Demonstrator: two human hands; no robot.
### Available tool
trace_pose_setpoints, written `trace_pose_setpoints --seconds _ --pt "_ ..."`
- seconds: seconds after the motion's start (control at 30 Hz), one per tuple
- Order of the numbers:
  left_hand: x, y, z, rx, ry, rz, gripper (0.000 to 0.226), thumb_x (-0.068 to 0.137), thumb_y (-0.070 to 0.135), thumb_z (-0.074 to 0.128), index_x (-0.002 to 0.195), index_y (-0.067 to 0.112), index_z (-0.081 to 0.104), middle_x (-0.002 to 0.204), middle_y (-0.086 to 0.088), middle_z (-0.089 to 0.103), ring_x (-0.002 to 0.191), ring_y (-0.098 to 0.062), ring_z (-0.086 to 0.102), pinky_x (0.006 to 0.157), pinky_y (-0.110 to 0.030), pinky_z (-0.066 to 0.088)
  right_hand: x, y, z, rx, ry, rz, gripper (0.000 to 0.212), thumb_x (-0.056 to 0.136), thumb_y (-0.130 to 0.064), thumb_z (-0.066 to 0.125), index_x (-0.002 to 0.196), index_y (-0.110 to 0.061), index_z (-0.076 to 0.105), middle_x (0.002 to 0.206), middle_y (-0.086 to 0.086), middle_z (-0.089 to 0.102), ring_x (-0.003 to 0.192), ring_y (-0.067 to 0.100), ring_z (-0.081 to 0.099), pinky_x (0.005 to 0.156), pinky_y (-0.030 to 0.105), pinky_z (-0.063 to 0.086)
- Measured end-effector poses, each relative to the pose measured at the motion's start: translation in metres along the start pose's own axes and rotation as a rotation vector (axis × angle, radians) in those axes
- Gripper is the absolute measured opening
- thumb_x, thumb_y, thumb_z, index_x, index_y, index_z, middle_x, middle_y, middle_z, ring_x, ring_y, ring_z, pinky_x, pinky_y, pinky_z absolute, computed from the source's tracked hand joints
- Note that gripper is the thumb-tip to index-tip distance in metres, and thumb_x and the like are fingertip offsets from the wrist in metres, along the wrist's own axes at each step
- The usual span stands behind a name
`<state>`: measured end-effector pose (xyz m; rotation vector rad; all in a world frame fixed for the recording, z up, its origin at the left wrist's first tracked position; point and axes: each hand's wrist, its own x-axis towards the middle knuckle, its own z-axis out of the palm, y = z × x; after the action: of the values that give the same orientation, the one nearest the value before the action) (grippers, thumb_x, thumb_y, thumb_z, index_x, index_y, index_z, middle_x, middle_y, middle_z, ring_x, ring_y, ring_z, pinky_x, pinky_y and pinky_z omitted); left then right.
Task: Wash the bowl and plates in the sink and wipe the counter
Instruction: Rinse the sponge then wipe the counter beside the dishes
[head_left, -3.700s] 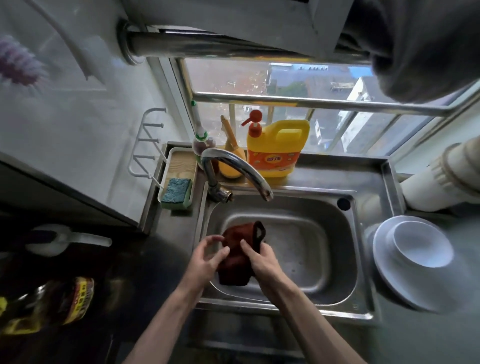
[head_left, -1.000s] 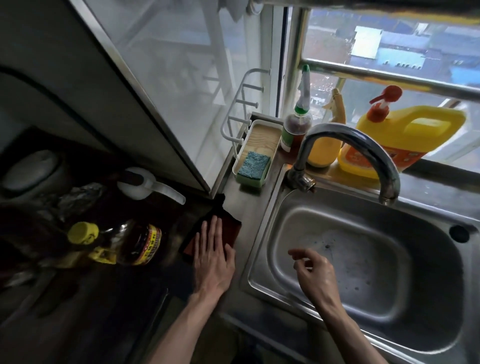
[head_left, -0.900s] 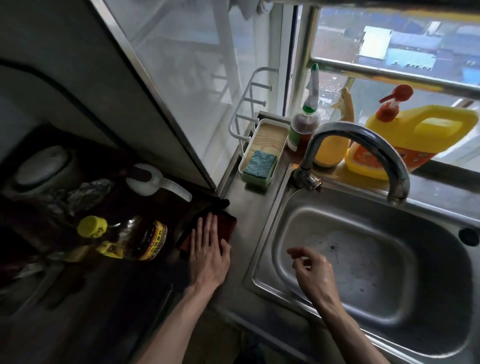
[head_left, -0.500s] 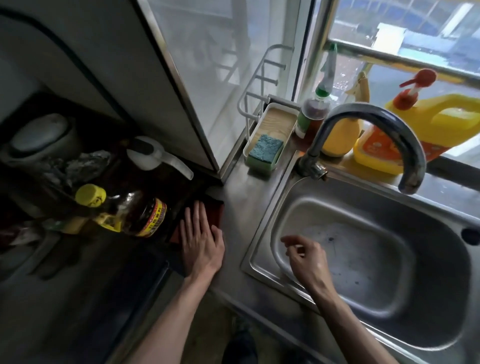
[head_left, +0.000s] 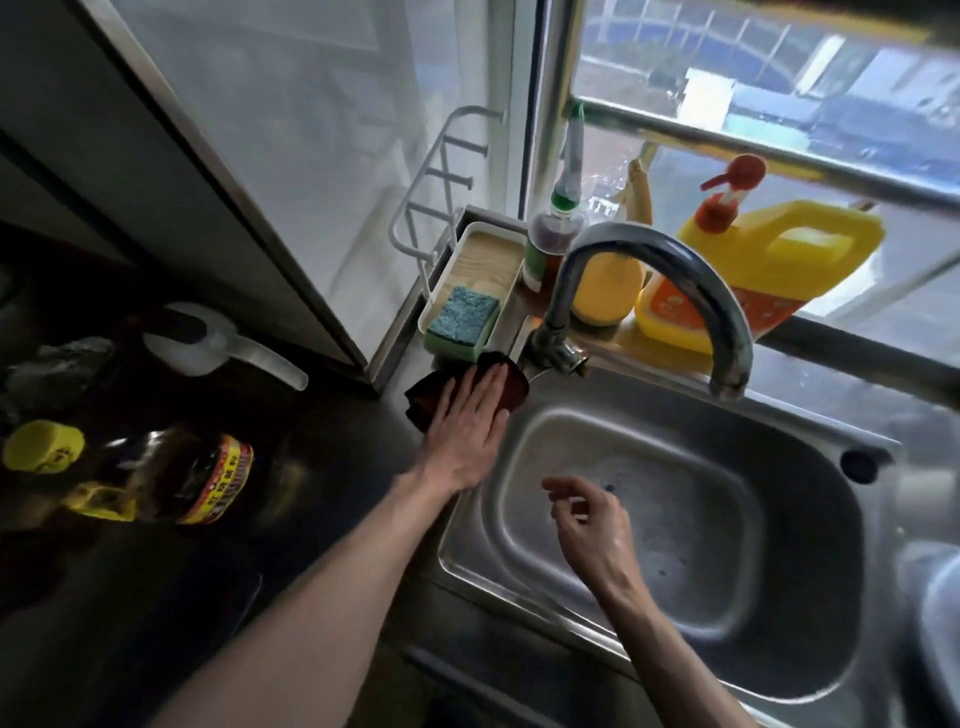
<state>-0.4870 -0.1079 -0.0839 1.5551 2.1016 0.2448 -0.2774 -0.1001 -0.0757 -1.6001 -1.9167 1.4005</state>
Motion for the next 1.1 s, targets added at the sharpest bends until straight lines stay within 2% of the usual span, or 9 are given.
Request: trace_pose_setpoints --seconds 0.2,0.37,0.43,0.53,0.63,0.73,0.87,1.0,1.1 --pt "-0.014 -0.012 0.003 -0.005 0.008 0.114 0.063 0.104 0.044 0.009 0.164 0.027 -0.001 0.17 0.012 -0.006 0.155 -0.005 -0.015 0.126 -0.032 -0.012 0.011 -0.014 0.003 -0.225 -0.106 -0.212 0.046 0.094 -0.015 0.067 0.138 -0.025 0.061 0.135 -0.004 0.06 0.124 0.012 0.054 0.106 0.03 0.044" --pt "-0.075 -0.045 0.005 -0.083 -0.032 0.266 0.058 0.106 0.034 0.024 0.161 0.034 0.008 0.168 0.019 0.001 0.156 0.0 -0.01 0.127 -0.028 -0.008 0.014 -0.044 0.027 -0.114 0.094 -0.259 0.029 0.099 -0.021 0.066 0.128 -0.02 0.069 0.122 -0.002 0.065 0.112 0.015 0.061 0.097 0.039 0.053" --pt "-0.096 -0.056 -0.001 -0.267 -0.053 0.248 0.061 0.105 0.025 0.047 0.16 0.035 0.023 0.167 0.02 0.017 0.155 0.003 0.003 0.127 -0.022 -0.002 0.007 -0.058 0.046 -0.14 0.147 -0.364 0.02 0.098 -0.02 0.067 0.117 -0.021 0.073 0.112 -0.004 0.067 0.104 0.015 0.061 0.09 0.033 0.053" --pt "-0.124 -0.07 -0.021 -0.591 0.112 0.037 0.063 0.092 0.009 0.069 0.148 0.034 0.054 0.148 0.018 0.055 0.14 0.004 0.045 0.119 -0.02 0.033 -0.008 -0.073 0.081 -0.247 0.081 -0.55 0.022 0.098 -0.022 0.066 0.119 -0.02 0.073 0.12 -0.003 0.066 0.112 0.017 0.059 0.095 0.032 0.051" --pt "-0.151 -0.091 -0.039 -0.413 0.39 -0.029 0.055 0.088 -0.009 0.061 0.129 0.026 0.07 0.128 0.017 0.069 0.121 0.001 0.062 0.106 -0.02 0.047 -0.02 -0.068 0.126 -0.507 -0.024 -0.546 0.057 0.101 -0.05 0.053 0.149 -0.018 0.052 0.153 0.006 0.048 0.147 0.026 0.037 0.121 0.043 0.036" --pt "-0.168 -0.12 -0.042 -0.125 0.426 -0.013 0.045 0.087 -0.005 0.068 0.124 0.02 0.07 0.126 0.008 0.067 0.12 -0.013 0.061 0.106 -0.026 0.045 -0.03 -0.06 0.162 -0.71 -0.049 -0.541 0.077 0.104 -0.06 0.036 0.164 -0.014 0.025 0.171 0.012 0.019 0.16 0.031 0.007 0.129 0.048 0.013" --pt "-0.181 -0.145 -0.026 0.05 0.276 -0.075 0.061 0.085 0.013 0.079 0.143 0.019 0.059 0.146 -0.002 0.053 0.139 -0.026 0.044 0.117 -0.041 0.039 -0.041 -0.05 0.163 -0.774 -0.067 -0.679 0.063 0.109 -0.053 0.029 0.163 -0.021 0.03 0.17 0.004 0.025 0.16 0.026 0.014 0.126 0.046 0.018" --pt "-0.187 -0.156 -0.028 -0.019 0.228 -0.024 0.066 0.088 0.012 0.078 0.149 0.019 0.053 0.156 0.0 0.046 0.147 -0.024 0.038 0.122 -0.042 0.033 -0.079 -0.025 0.149 -0.787 -0.145 -0.777 0.053 0.112 -0.045 0.028 0.163 -0.029 0.031 0.17 -0.004 0.027 0.16 0.02 0.013 0.128 0.042 0.013" --pt "-0.192 -0.163 -0.031 -0.04 0.142 -0.021 0.075 0.088 0.016 0.08 0.154 0.021 0.045 0.164 0.007 0.036 0.154 -0.017 0.027 0.125 -0.036 0.024 -0.11 0.003 0.131 -0.808 -0.086 -0.783 0.051 0.113 -0.041 0.034 0.162 -0.028 0.033 0.169 -0.005 0.028 0.159 0.02 0.015 0.129 0.044 0.017"
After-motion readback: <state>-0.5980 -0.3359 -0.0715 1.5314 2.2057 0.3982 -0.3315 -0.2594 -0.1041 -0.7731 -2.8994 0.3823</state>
